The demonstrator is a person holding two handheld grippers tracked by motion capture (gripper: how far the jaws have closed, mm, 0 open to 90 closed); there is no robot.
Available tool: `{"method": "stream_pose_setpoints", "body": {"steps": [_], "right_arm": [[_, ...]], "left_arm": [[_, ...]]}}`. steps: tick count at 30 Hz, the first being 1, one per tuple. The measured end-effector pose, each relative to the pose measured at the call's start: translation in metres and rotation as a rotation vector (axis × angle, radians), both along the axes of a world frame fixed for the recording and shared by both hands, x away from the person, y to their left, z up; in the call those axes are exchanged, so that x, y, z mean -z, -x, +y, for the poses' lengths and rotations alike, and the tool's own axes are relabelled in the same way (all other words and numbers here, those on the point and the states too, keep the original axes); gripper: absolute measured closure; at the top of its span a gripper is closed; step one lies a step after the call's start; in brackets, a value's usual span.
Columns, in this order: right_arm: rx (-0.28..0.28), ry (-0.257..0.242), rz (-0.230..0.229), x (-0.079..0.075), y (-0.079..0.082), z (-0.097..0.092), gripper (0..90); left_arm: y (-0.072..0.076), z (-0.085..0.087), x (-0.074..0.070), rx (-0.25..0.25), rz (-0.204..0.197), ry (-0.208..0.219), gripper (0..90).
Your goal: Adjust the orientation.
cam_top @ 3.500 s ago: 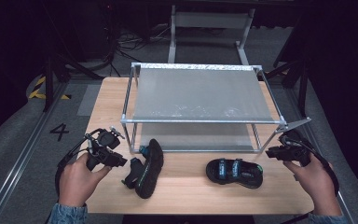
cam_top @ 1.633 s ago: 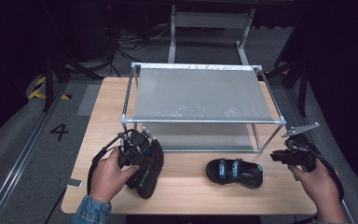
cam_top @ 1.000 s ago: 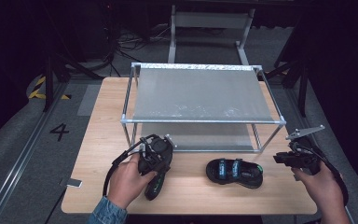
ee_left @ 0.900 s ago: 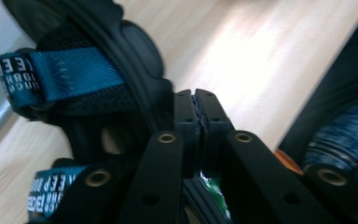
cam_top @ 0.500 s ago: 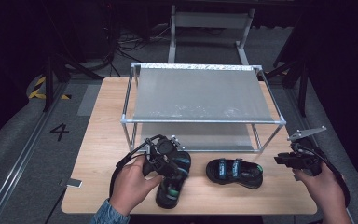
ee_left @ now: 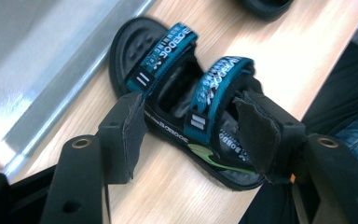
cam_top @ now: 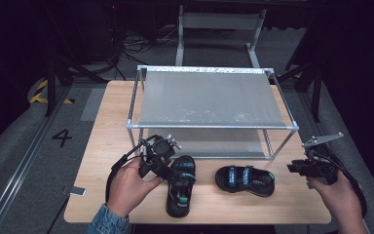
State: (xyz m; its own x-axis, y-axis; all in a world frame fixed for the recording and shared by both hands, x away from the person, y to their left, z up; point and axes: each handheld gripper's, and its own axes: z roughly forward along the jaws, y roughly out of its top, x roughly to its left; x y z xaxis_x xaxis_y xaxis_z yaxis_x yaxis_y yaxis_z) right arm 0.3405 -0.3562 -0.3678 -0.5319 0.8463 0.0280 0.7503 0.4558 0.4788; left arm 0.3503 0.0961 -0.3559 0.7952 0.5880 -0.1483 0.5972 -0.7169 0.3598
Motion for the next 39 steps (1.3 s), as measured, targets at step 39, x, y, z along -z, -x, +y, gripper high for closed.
{"method": "stream_pose_setpoints", "body": {"steps": [39], "right_arm": [[-0.011,0.015,-0.009,0.004,0.001,0.001,64.0]], "left_arm": [[-0.007,-0.032,0.037,0.101,0.017,-0.036,64.2]]}}
